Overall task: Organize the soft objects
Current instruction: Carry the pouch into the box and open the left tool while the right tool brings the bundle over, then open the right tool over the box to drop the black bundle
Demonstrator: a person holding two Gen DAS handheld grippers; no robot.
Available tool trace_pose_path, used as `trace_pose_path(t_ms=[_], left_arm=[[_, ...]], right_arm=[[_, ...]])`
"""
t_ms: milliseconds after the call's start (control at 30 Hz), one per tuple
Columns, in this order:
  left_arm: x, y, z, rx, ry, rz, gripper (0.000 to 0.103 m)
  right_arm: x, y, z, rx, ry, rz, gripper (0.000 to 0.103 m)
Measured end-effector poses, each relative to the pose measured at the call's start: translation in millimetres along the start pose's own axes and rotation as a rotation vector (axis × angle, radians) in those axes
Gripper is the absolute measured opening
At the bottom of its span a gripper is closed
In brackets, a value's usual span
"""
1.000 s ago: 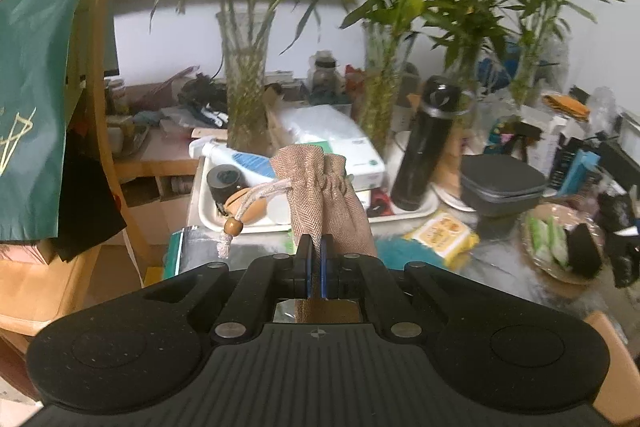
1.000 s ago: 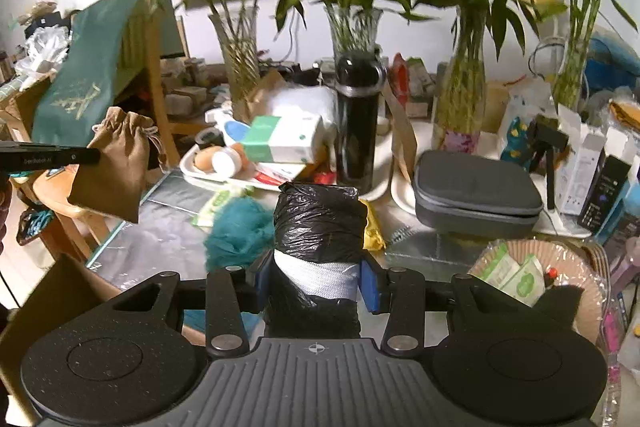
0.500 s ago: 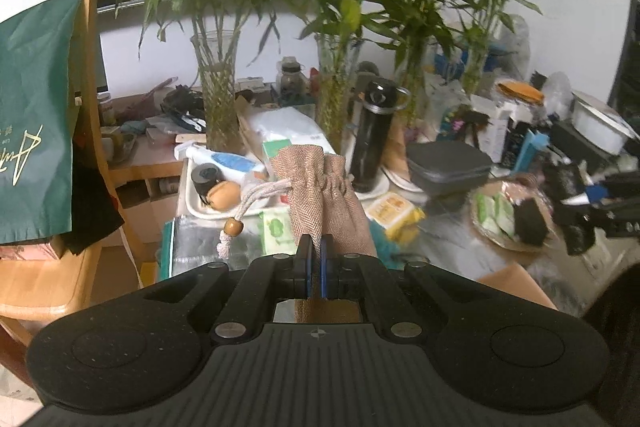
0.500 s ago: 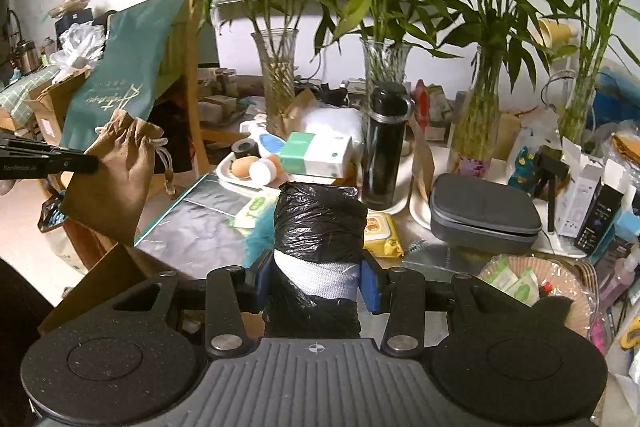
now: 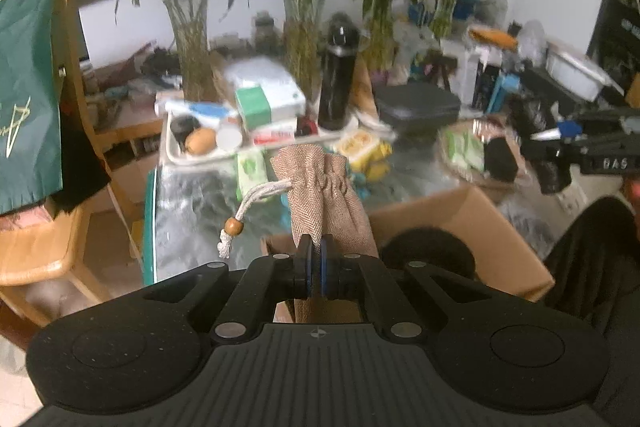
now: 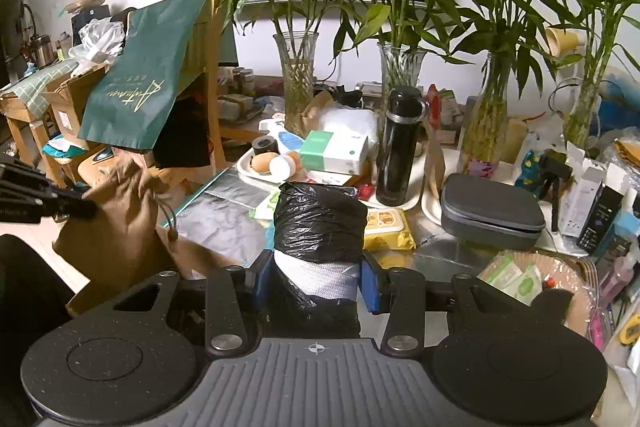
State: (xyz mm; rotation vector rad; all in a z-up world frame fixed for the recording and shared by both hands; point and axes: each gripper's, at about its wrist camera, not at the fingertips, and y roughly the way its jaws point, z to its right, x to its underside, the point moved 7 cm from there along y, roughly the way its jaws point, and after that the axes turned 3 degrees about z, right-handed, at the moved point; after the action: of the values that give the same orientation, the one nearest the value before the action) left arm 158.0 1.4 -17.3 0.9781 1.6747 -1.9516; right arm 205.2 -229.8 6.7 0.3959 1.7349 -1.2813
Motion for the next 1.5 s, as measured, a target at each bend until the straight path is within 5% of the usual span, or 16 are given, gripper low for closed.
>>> trace_pose_path(t_ms=[167,200,400,833,1133,1167,1267,1500], left_arm=[[16.4,12.1,7.3,0.013,-0.003,-0.091,0.014],[18.8,12.8,9.1,0.02,0.002,-0.1,0.026],[27.0,-1.5,19.7,0.054,0.036,-0.036,0.044],[37.6,-12.6,13.2,0.03,-0.011,0.031,0.046],[43.0,-14.1,7.9,0.021,-0.01,0.038,0.046],[43.8,-14.0,6.6,0.019,-0.012,0.037,0.046],[44.5,-13.2,2.6,0.009,-0.023,0.033,0.046],[48.3,-9.9,-5.6,0.001,-0.038,0.012,0.047]], right_arm=[[5.9,-3.7,-4.1,-0.006,-0.002,-0.009,0.047],[7.7,-4.3,-4.6,-0.01,0.0,-0.012,0.047],[19.1,-7.8,-5.2,-0.021,0.013,-0.035,0.047],[33.2,-2.3,-10.7,-0.056,0.058,-0.103,0.047],[36.9,30.3,-16.9,-0.06,0.036,-0.23,0.048],[37.8,35.5,-17.0,-0.06,0.027,-0.246,0.05],[39.7,43.5,-15.2,-0.034,0.012,-0.255,0.078],[46.5,44.4,-13.8,-0.051,0.021,-0.256,0.098]])
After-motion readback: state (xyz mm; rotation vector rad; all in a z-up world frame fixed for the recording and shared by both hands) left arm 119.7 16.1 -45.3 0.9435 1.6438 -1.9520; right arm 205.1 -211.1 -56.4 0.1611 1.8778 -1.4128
